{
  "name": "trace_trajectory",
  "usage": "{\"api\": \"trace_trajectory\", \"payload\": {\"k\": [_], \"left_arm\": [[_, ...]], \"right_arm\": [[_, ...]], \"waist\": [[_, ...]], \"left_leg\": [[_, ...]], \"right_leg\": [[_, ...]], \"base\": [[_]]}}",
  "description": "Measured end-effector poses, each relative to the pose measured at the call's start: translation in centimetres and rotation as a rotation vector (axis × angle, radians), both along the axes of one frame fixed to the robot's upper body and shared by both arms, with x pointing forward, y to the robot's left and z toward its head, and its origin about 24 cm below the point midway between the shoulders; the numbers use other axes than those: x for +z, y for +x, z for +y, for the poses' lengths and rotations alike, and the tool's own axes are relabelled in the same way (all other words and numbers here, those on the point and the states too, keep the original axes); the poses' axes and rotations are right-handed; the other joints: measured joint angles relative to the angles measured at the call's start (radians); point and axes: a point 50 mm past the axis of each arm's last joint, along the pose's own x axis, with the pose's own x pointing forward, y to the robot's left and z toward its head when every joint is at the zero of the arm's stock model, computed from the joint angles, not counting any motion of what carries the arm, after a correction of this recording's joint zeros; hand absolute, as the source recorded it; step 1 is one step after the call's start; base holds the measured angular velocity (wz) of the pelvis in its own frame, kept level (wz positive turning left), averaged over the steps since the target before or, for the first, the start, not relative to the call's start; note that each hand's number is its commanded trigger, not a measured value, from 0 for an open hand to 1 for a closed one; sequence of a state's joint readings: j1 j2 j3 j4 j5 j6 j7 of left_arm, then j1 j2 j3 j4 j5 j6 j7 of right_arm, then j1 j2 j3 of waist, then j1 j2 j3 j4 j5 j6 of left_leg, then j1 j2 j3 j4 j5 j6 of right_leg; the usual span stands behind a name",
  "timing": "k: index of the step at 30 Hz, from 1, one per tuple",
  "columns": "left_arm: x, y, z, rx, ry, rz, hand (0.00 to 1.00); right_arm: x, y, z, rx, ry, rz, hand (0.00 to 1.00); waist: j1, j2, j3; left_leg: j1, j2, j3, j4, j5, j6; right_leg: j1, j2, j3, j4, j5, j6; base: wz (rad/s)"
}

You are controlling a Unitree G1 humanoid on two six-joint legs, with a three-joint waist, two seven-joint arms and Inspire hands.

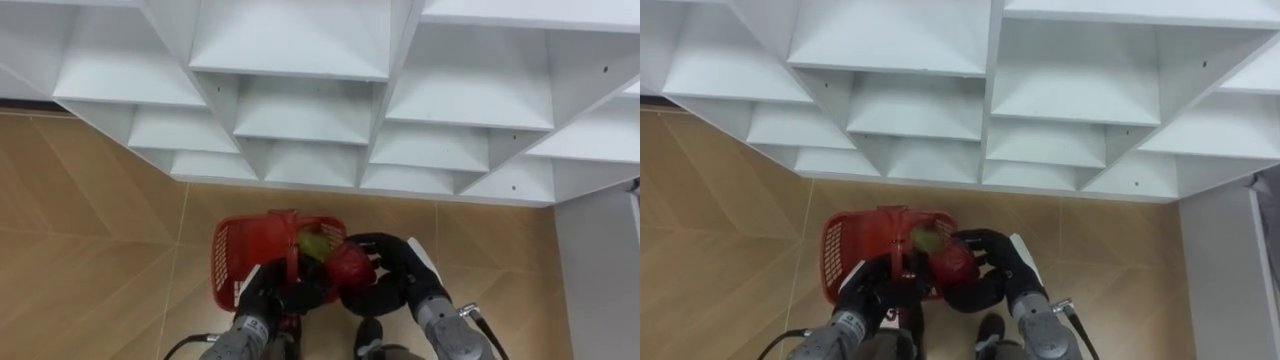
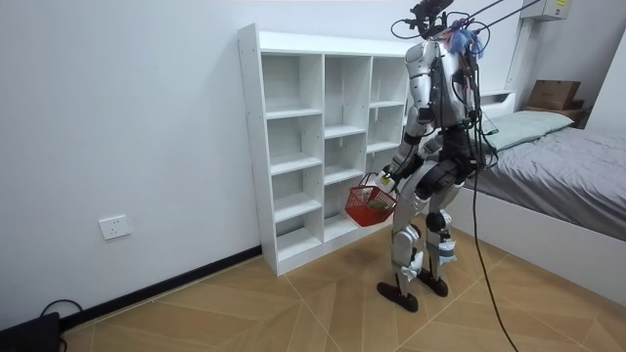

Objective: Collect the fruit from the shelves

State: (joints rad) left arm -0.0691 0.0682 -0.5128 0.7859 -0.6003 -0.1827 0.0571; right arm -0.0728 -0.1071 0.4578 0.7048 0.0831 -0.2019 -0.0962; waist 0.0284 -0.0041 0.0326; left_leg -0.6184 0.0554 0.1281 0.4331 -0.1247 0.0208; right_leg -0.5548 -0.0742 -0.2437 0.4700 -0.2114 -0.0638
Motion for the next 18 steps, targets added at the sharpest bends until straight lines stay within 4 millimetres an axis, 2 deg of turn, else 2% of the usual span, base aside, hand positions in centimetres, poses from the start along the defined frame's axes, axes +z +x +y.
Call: {"api": "trace_trajectory", "payload": {"k": [18], "left_arm": [[-0.2, 0.01, 0.16, 0.05, -0.043, 0.035, 1.0]], "right_arm": [[-0.23, 0.81, 0.54, -0.002, 0.001, 0.02, 1.0]], "waist": [[0.002, 0.005, 0.0012]], "left_leg": [[0.006, 0.0, 0.006, -0.001, 0.001, -0.001]], "right_leg": [[0.001, 0.001, 0.008, 0.009, 0.0, 0.0]], "base": [[0.0]]}}
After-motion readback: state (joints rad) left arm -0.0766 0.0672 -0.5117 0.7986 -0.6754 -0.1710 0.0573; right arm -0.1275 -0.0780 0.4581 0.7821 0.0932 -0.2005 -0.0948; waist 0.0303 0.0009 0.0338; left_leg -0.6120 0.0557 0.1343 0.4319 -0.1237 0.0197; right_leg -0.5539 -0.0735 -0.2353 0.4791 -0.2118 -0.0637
